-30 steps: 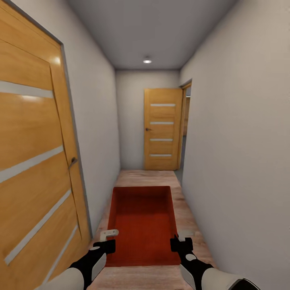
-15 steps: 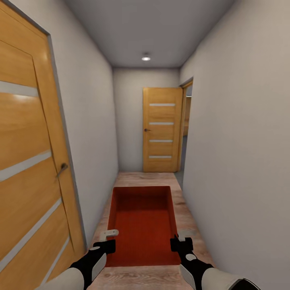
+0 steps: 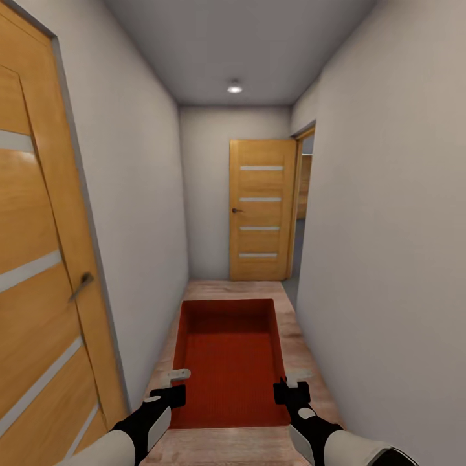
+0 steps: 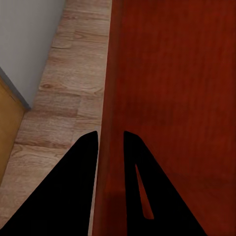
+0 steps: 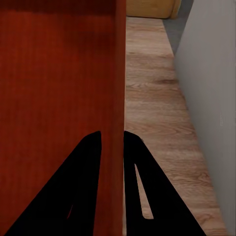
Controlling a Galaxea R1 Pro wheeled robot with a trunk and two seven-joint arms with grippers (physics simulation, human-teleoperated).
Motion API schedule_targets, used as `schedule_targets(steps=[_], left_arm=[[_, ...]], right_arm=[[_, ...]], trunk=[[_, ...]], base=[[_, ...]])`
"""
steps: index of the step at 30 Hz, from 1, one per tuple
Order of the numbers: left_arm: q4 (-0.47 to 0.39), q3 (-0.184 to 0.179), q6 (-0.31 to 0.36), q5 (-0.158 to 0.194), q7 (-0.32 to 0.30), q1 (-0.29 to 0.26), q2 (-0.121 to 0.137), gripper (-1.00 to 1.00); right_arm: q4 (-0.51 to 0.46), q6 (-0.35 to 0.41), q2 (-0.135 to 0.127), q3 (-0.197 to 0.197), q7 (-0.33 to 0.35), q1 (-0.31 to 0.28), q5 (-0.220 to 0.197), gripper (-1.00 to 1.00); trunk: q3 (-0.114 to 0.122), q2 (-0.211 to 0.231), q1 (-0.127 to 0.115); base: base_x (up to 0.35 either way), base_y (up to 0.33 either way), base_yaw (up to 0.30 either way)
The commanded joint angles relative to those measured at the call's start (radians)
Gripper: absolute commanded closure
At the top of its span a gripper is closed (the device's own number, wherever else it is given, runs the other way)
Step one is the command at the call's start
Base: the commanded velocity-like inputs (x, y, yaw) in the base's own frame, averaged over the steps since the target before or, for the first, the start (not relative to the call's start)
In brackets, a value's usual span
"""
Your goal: Move the two storage containers from the living room to the garage. In the garage, place one container on the floor and stack the other container on top of it (either order is fine).
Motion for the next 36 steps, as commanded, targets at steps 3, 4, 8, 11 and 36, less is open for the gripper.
schedule_targets(steps=[3,4,8,11,36], left_arm=[[-0.005,0.017,0.003,-0.009,0.019,0.000,0.009,1.00],[-0.005,0.017,0.003,-0.009,0.019,0.000,0.009,1.00],[-0.005,0.017,0.003,-0.009,0.019,0.000,0.009,1.00],[-0.005,0.017,0.003,-0.009,0.019,0.000,0.009,1.00],[-0.005,0.017,0.003,-0.009,0.019,0.000,0.009,1.00]], right_arm=[[-0.001,0.002,0.000,-0.059,0.001,0.000,0.004,1.00],[-0.001,0.002,0.000,-0.058,0.001,0.000,0.004,1.00],[-0.001,0.002,0.000,-0.058,0.001,0.000,0.004,1.00],[-0.001,0.002,0.000,-0.059,0.001,0.000,0.004,1.00],[-0.001,0.003,0.000,-0.059,0.001,0.000,0.004,1.00]], trunk=[[0.000,0.000,0.001],[0.000,0.000,0.001],[0.000,0.000,0.001],[0.000,0.000,0.001],[0.000,0.000,0.001]], base=[[0.322,0.000,0.000],[0.322,0.000,0.000],[0.322,0.000,0.000],[0.322,0.000,0.000],[0.322,0.000,0.000]])
